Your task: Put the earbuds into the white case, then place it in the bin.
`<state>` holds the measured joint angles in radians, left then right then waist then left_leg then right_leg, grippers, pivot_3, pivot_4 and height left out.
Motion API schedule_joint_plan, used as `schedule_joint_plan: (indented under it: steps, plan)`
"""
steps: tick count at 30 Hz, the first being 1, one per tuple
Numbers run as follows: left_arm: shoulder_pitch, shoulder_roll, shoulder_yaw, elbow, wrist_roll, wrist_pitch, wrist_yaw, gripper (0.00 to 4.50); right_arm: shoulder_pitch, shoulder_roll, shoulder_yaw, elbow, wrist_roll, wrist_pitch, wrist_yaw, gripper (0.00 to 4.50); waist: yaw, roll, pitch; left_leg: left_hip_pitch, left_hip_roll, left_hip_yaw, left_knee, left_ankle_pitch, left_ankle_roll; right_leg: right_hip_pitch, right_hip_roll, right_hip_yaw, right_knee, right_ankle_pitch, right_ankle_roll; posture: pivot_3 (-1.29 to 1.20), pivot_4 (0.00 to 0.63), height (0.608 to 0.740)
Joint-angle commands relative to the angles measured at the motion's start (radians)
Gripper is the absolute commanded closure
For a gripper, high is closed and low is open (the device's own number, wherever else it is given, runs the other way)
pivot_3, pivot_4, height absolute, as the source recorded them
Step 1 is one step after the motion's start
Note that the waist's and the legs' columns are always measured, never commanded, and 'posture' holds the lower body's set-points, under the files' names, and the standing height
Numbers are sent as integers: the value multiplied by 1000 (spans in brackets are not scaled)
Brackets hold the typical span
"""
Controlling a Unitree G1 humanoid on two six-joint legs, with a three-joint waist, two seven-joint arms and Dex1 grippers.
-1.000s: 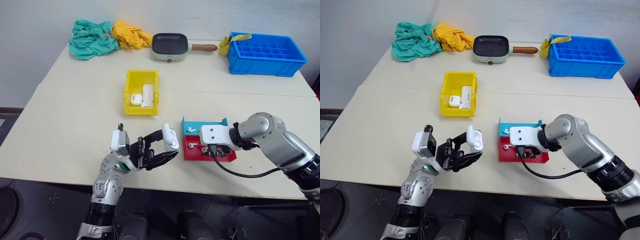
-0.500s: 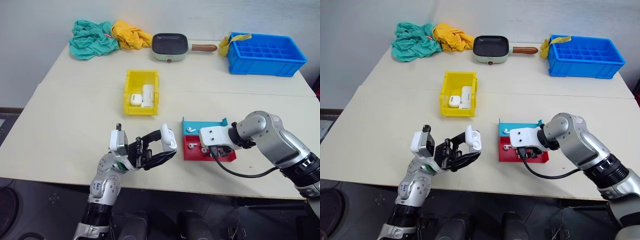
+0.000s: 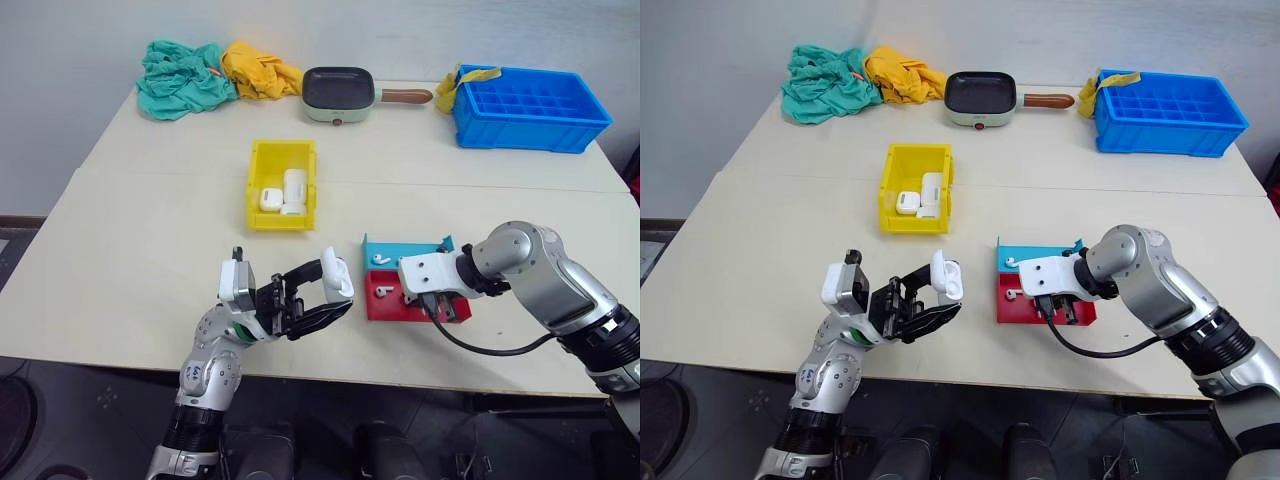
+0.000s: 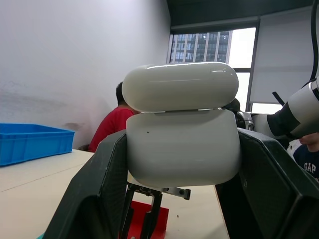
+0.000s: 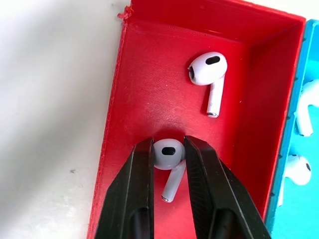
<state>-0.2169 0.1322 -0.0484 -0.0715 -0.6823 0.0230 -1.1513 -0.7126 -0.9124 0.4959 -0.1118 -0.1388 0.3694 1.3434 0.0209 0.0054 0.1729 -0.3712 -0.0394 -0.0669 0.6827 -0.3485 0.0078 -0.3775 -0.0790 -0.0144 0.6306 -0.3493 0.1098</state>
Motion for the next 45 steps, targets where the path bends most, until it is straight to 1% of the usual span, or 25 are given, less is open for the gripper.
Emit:
schedule_joint_plan:
  steps: [1, 2, 6, 10, 13, 14, 15, 17, 18, 20, 22, 24, 26, 29, 34, 38, 45]
  plan:
    - [9, -1, 4, -48, -16, -7, 2, 1704, 14, 2, -13, 9, -14, -6, 10, 3904, 0, 0, 0, 0, 0, 0, 0, 0, 0, 0, 0, 0, 0, 0, 0, 0, 150, 740]
    - [10, -1, 4, -49, -16, -8, 2, 1704, 15, 3, -14, 9, -13, -6, 9, 3996, 0, 0, 0, 0, 0, 0, 0, 0, 0, 0, 0, 0, 0, 0, 0, 0, 150, 740]
    - [7, -7, 4, -52, -25, -11, -5, 1704, 27, 2, -36, -1, 4, -4, 2, 4026, 1, 0, 0, 0, 0, 0, 0, 0, 0, 0, 0, 0, 0, 0, 0, 0, 150, 740]
    - [6, -27, 2, -77, -89, 5, -41, 1704, 102, -38, -203, -71, 134, -24, 4, 4026, 5, 0, 0, 0, 0, 0, 0, 0, 0, 0, 0, 0, 0, 0, 0, 0, 150, 740]
    - [-13, -31, -8, -93, -114, 41, -40, 1704, 219, -42, -425, -152, 345, -20, 26, 4026, 4, 0, 0, -1, 0, -1, 0, 0, 0, 0, 0, -1, -1, 0, 0, 0, 150, 740]
    - [-17, -31, -9, -95, -118, 46, -40, 1704, 245, -40, -469, -171, 388, -14, 26, 4026, 4, 0, 0, -1, 0, -2, 0, 0, 0, 0, 0, -2, -1, 0, 0, 0, 150, 740]
    - [-27, -37, -11, -96, -129, 50, -50, 1704, 281, -3, -576, -213, 540, 46, 27, 4026, 4, 0, 0, -1, 0, -2, 0, 0, 0, 1, 0, -2, -1, 0, 0, 0, 150, 740]
    - [-48, -51, -15, -96, -151, 61, -66, 1704, 324, 101, -771, -282, 817, 130, -62, 4026, 3, -1, 1, -1, 1, -2, 0, 0, 0, 1, 0, -2, -1, 0, 0, 0, 150, 740]
    - [-59, -60, -17, -94, -156, 58, -74, 1704, 330, 160, -850, -314, 932, 150, -142, 4026, 2, -1, 1, 0, 1, -2, 0, 0, 0, 2, 0, -2, -1, 0, 0, 0, 150, 740]
    - [-77, -77, -18, -85, -163, 60, -77, 1704, 323, 225, -910, -372, 1057, 194, -286, 4026, -1, -1, 0, 0, 1, -2, 0, 0, 0, 2, 0, -2, 0, 0, 0, 0, 150, 740]
    - [-95, -92, -20, -74, -165, 63, -82, 1704, 320, 269, -913, -431, 1125, 202, -380, 4026, 0, -1, 0, 0, 1, -2, 0, 0, 0, 2, 0, -2, 0, 0, 0, 0, 150, 740]
    - [-113, -106, -26, -64, -165, 70, -89, 1704, 315, 318, -887, -484, 1164, 185, -448, 4026, 0, -1, 0, 0, 1, -2, 0, 0, 0, 2, 0, -2, 0, 0, 0, 0, 150, 740]
    - [-139, -125, -26, -58, -175, 83, -80, 1704, 303, 374, -838, -532, 1169, 159, -505, 4026, 1, -1, 0, 0, 0, -2, 0, 0, 0, 1, 0, -2, 0, 0, 0, 0, 150, 740]
    - [-168, -143, -19, -60, -193, 107, -68, 1704, 288, 418, -781, -568, 1166, 139, -555, 4026, 1, -1, 0, 0, 0, -2, 0, 0, 0, 1, 0, -1, 1, 0, 0, 0, 150, 740]
    - [-197, -152, -13, -71, -218, 147, -55, 1704, 266, 464, -691, -586, 1136, 99, -583, 4026, 0, -1, 0, 0, 0, -2, 0, 0, 0, 1, 0, -1, 1, 0, 0, 0, 150, 740]
    - [-206, -156, -10, -77, -223, 160, -48, 1704, 279, 481, -633, -569, 1082, 52, -561, 4026, 0, -1, 0, 0, 0, -2, 0, 0, 0, 1, 0, -1, 1, 0, 0, 0, 150, 740]
    - [-203, -149, -10, -82, -210, 164, -58, 1704, 285, 492, -590, -527, 1023, 1, -556, 4026, 0, -1, 0, 0, 0, -2, 0, 0, 0, 1, 1, -1, 1, 0, 0, 0, 150, 740]
